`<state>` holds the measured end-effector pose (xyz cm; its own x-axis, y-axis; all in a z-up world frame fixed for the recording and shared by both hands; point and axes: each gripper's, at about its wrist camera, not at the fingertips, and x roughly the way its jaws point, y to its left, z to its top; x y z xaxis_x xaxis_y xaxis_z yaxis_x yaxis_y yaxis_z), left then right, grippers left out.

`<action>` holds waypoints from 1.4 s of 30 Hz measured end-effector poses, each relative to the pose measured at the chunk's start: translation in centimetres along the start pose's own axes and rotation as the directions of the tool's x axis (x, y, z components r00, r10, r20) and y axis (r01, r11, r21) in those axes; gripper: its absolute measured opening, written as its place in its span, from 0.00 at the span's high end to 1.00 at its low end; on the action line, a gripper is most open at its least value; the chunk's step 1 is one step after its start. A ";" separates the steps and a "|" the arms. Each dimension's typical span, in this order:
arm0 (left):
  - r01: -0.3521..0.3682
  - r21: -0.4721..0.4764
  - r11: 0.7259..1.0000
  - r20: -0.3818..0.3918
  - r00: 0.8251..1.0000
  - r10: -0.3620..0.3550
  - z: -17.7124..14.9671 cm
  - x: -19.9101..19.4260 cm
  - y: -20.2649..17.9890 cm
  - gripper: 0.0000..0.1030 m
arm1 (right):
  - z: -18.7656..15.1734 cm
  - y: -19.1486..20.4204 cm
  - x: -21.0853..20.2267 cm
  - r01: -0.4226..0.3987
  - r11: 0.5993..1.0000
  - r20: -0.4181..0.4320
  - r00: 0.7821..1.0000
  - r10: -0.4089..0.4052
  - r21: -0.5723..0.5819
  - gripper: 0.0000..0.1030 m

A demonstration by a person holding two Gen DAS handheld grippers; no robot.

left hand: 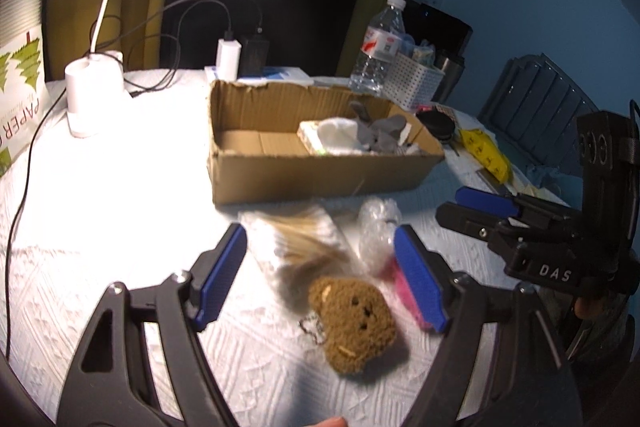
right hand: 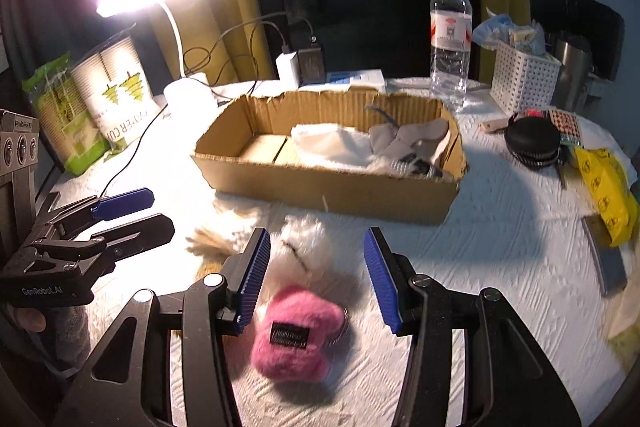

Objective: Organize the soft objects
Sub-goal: 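Grasp the brown teddy sponge with the left tool while the right tool grasps the pink plush pouch, then lift the teddy sponge with the left tool while the right tool lifts the pink pouch toward the box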

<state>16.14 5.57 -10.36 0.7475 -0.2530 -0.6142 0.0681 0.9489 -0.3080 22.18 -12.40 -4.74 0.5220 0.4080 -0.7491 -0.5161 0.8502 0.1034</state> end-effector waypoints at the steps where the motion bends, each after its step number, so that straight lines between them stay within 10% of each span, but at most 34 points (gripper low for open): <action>1: 0.000 0.001 1.000 -0.003 1.000 0.000 -0.2 0.0 -0.1 0.25 | -0.3 0.1 0.0 0.000 1.000 -0.004 1.000 0.000 0.001 0.50; 20: -0.030 0.025 0.999 -0.093 0.995 0.032 -3.2 1.6 -2.0 0.25 | -5.2 0.9 3.1 -0.057 0.998 -0.152 0.987 0.055 -0.011 0.40; 30: -0.071 0.068 0.995 -0.207 0.975 0.083 -4.6 4.9 -4.0 0.25 | -6.0 -1.1 1.9 -0.069 0.998 -0.135 0.988 0.068 0.001 0.54; 35: -0.071 0.108 0.992 -0.209 0.973 0.093 -4.9 5.1 -5.2 0.48 | -5.9 -2.3 0.5 -0.072 0.997 -0.099 0.992 0.073 0.016 0.54; 42: -0.055 0.126 0.990 -0.168 0.983 0.076 -3.8 4.0 -6.2 0.52 | -5.2 -3.3 -0.8 -0.073 0.997 -0.061 0.995 0.075 0.026 0.54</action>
<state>16.22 -2.04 -13.72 0.6286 -0.2087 -0.7492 0.1101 0.9775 -0.1799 19.97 -17.24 -7.90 0.4394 0.4490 -0.7780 -0.5348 0.8266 0.1750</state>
